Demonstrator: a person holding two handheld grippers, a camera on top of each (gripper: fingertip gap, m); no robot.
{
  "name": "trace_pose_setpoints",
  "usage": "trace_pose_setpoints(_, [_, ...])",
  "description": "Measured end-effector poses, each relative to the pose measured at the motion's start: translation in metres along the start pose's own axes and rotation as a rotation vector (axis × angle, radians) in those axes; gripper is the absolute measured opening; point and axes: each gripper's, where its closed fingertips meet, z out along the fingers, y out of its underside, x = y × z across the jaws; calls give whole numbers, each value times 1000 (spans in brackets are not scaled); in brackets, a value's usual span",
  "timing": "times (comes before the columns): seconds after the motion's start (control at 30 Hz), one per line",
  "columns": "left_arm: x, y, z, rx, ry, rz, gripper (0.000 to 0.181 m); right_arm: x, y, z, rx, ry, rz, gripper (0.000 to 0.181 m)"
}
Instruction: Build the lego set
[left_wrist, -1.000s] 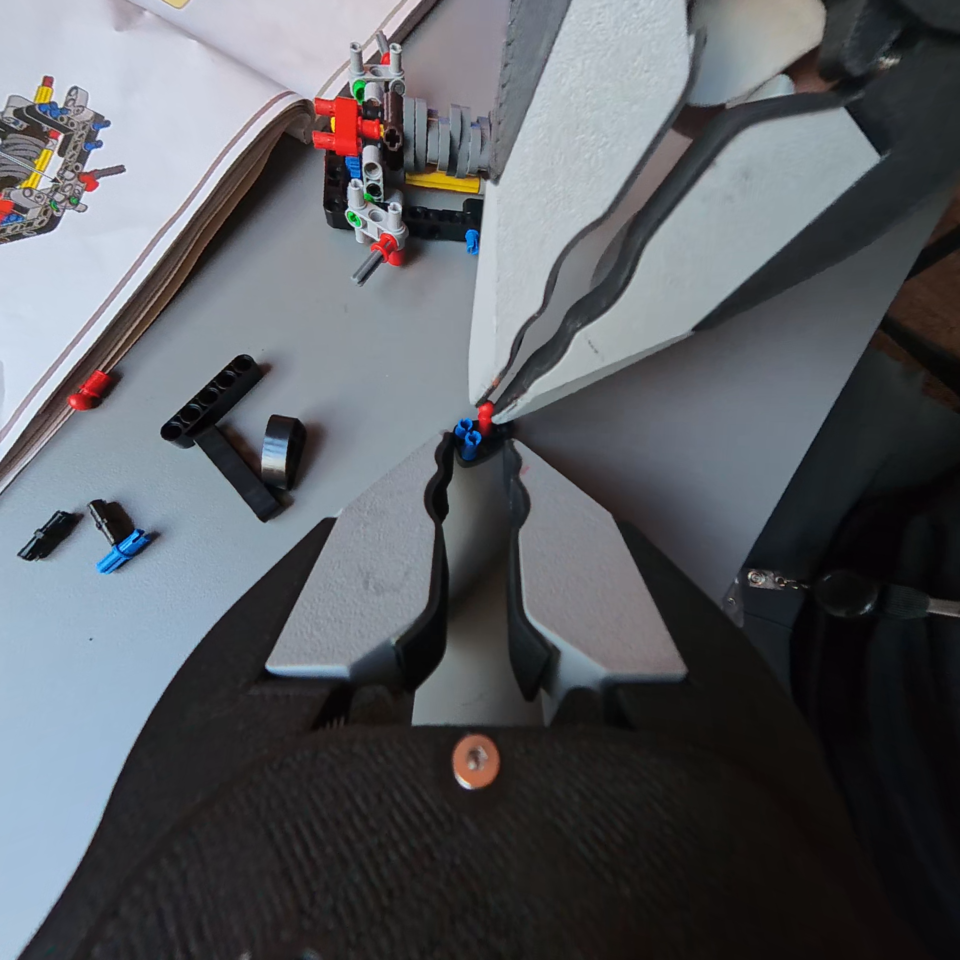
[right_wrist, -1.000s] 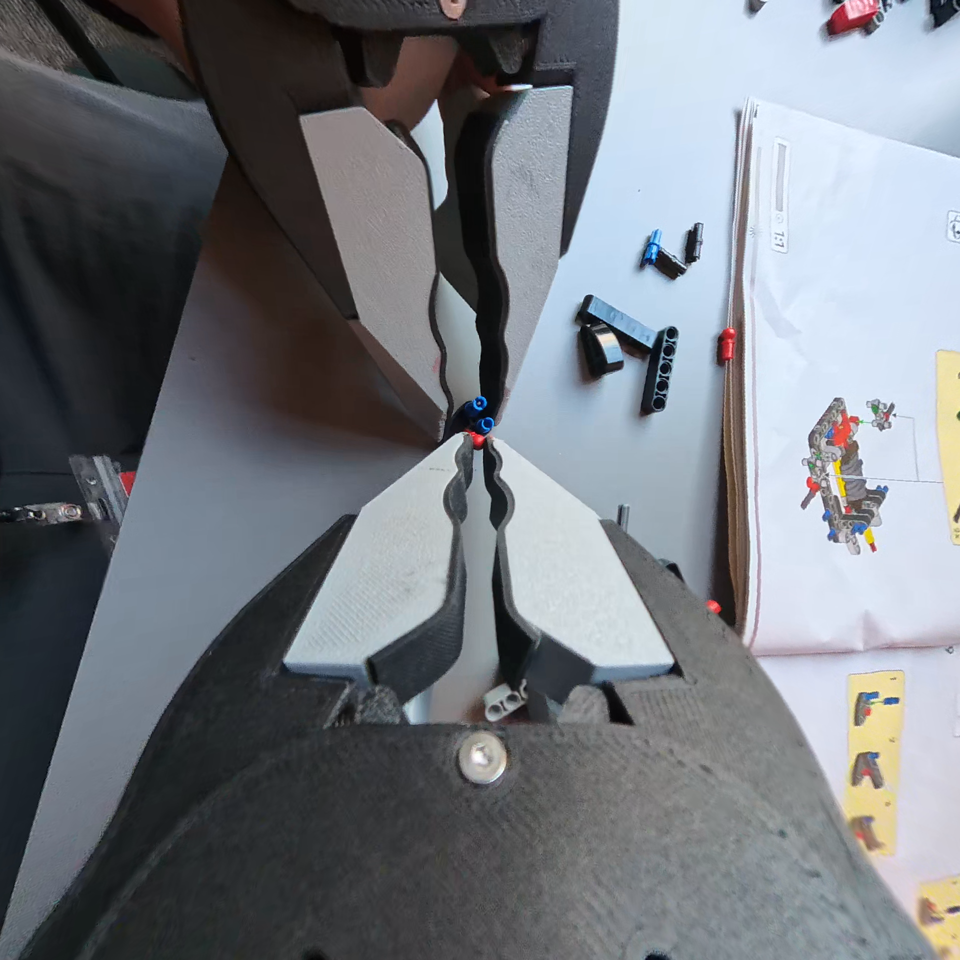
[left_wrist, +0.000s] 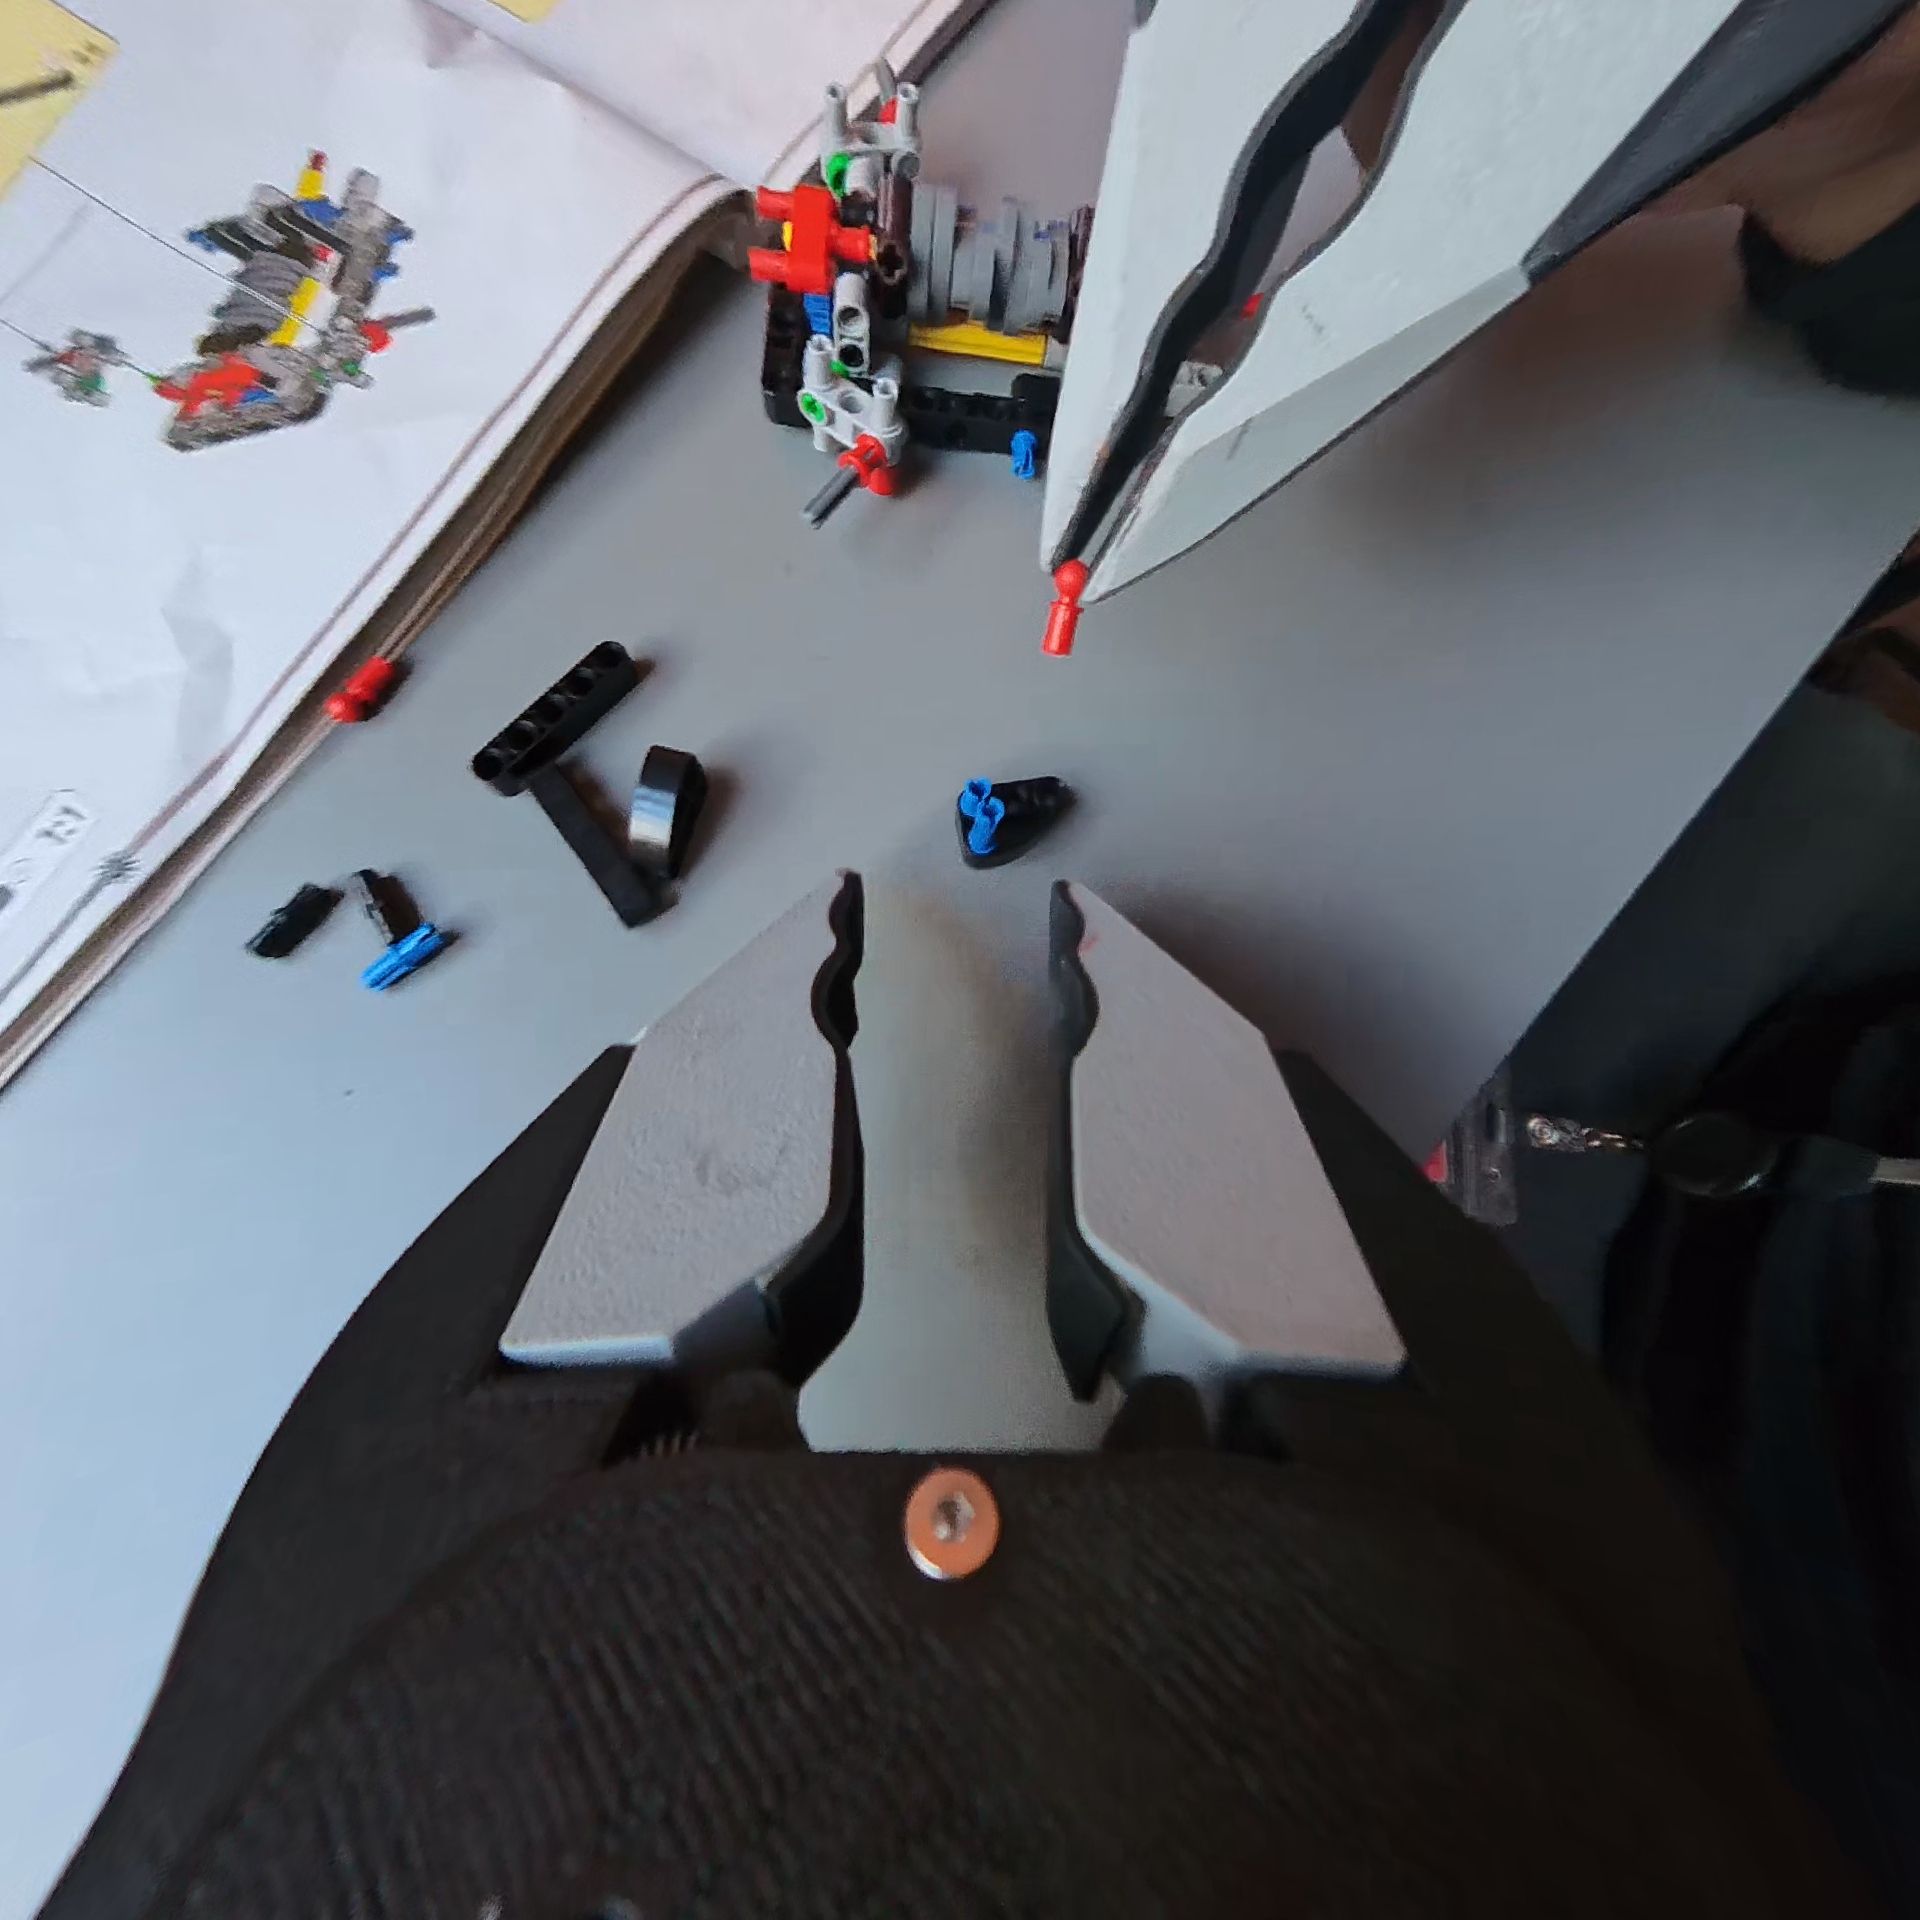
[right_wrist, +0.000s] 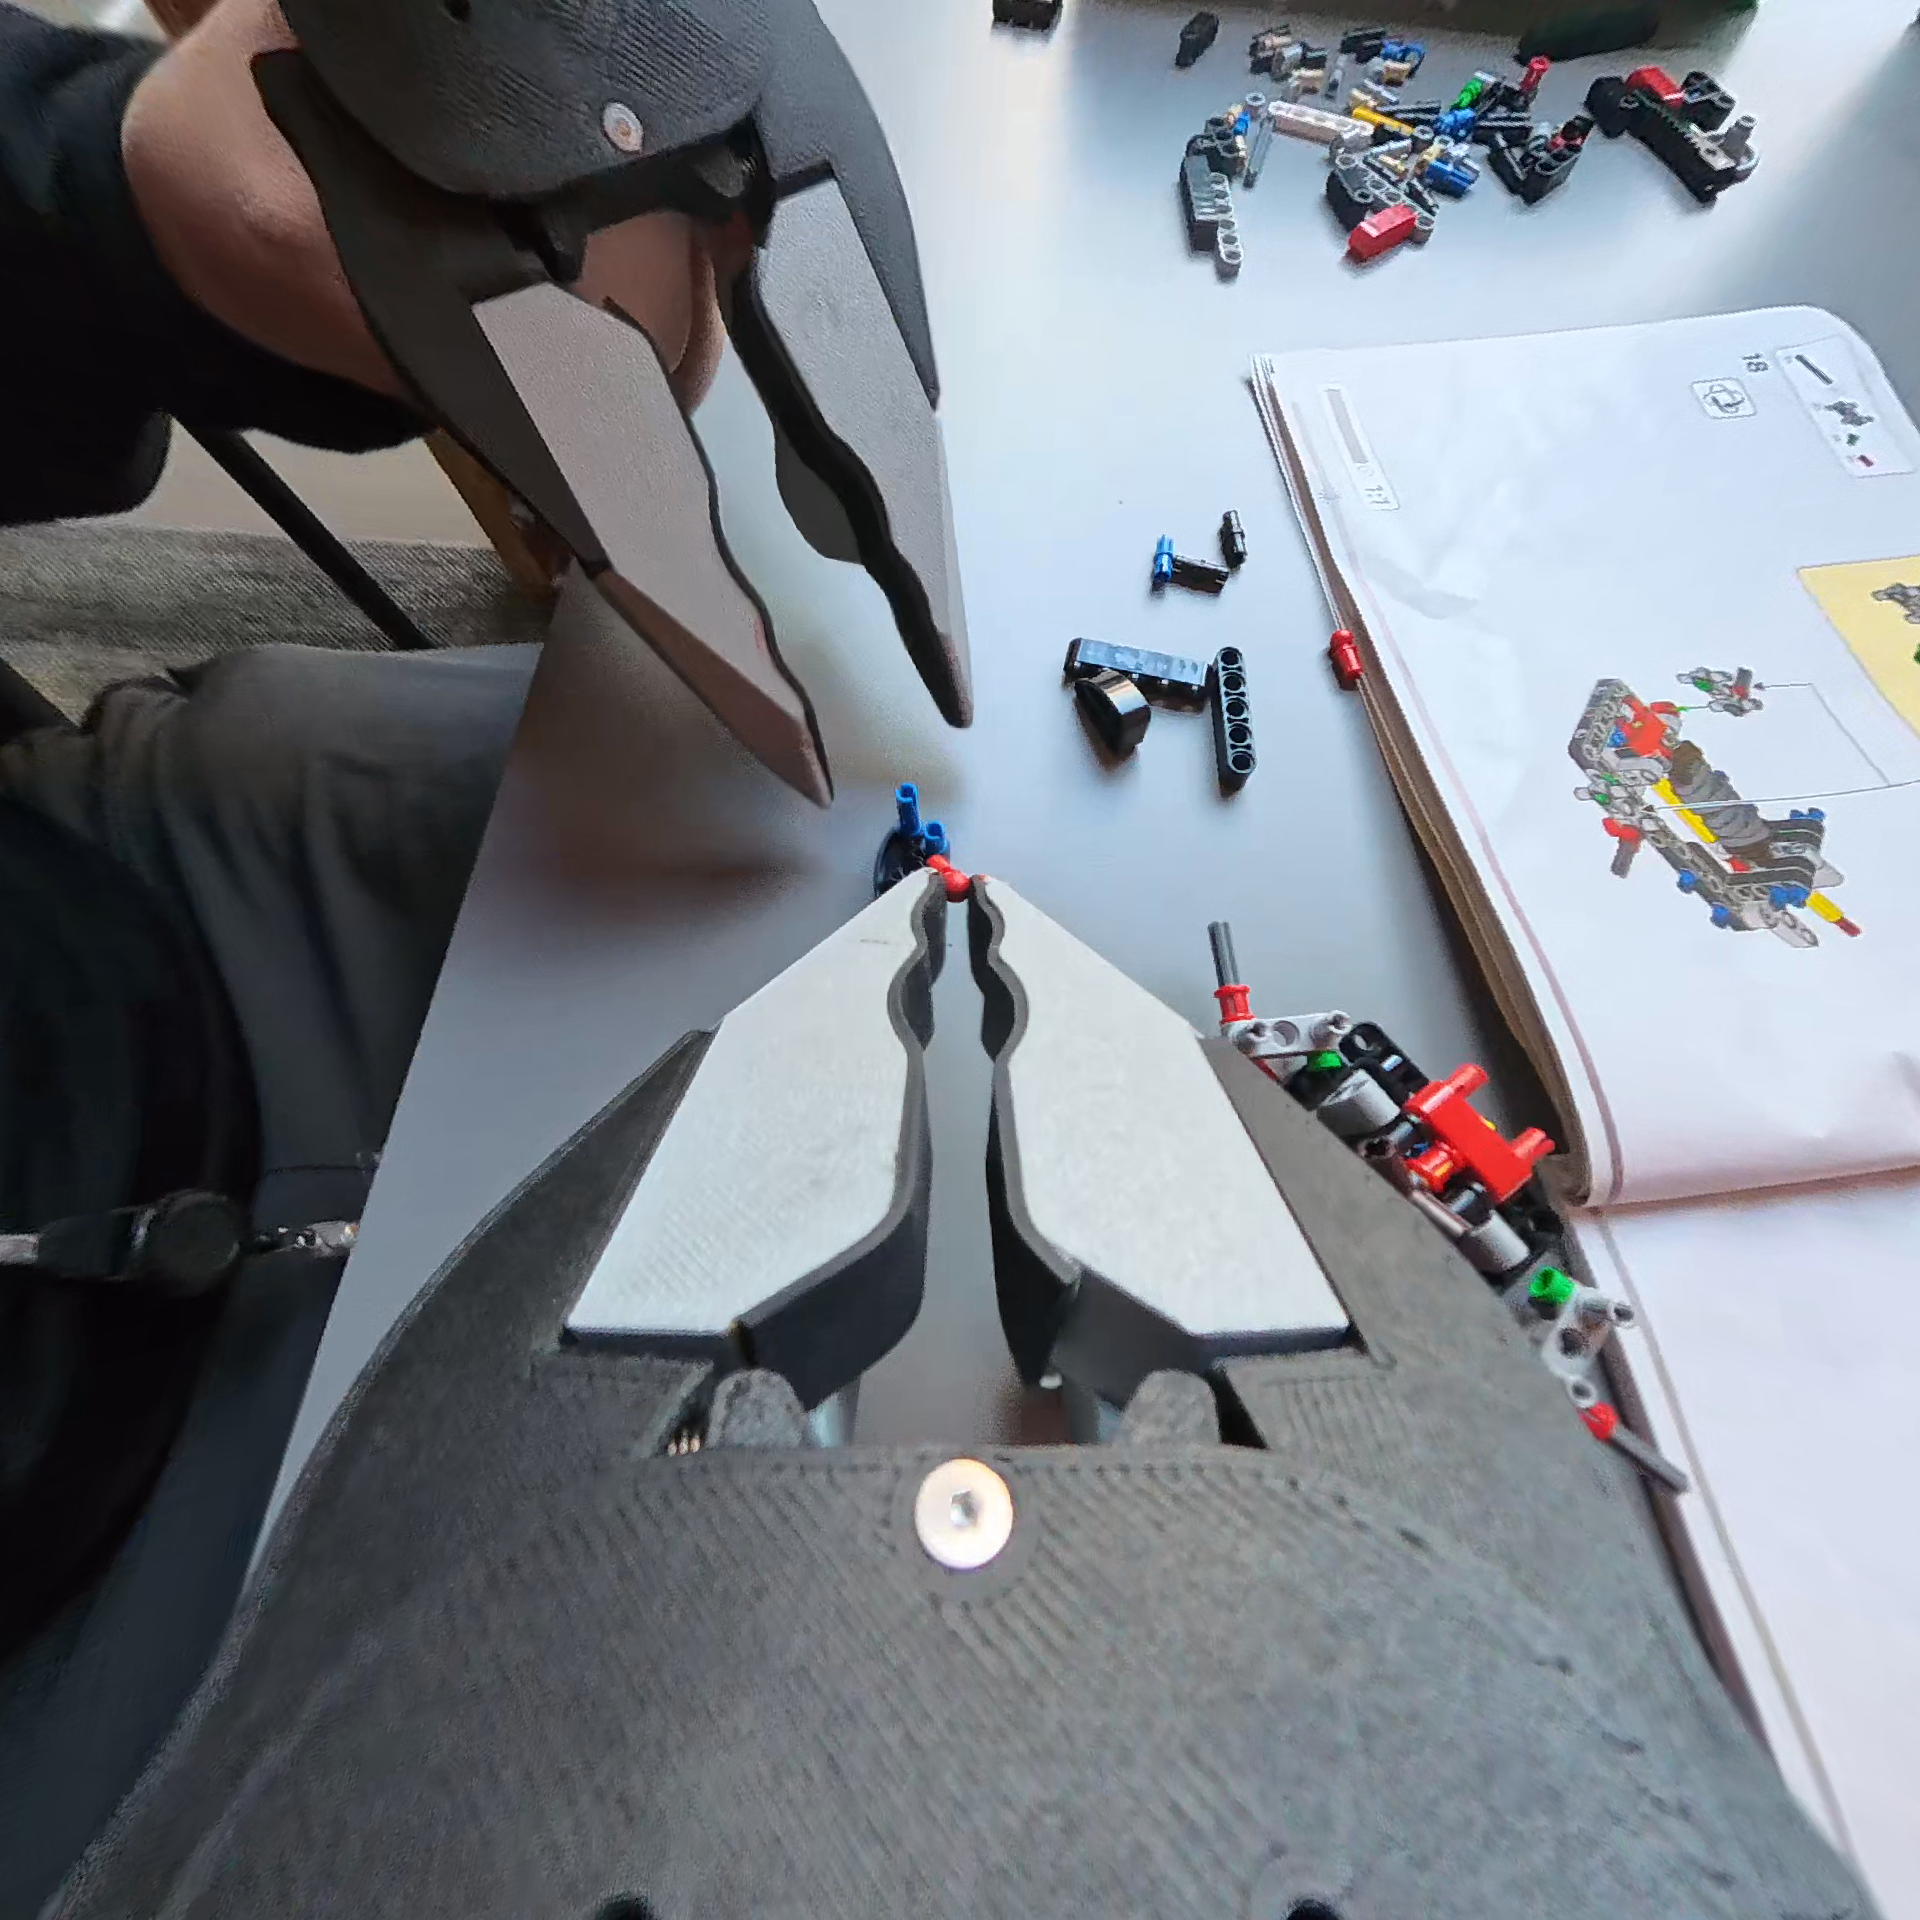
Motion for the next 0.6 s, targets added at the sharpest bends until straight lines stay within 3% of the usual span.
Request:
trace_pose_setpoints(0.27, [22,-29,-1,61,-19,126,18,-10,-15,-1,95,-116,187,1])
trace_pose_setpoints(0.6, [22,-33,1,78,-65,151,2,-17,-14,6,83,-148,231,2])
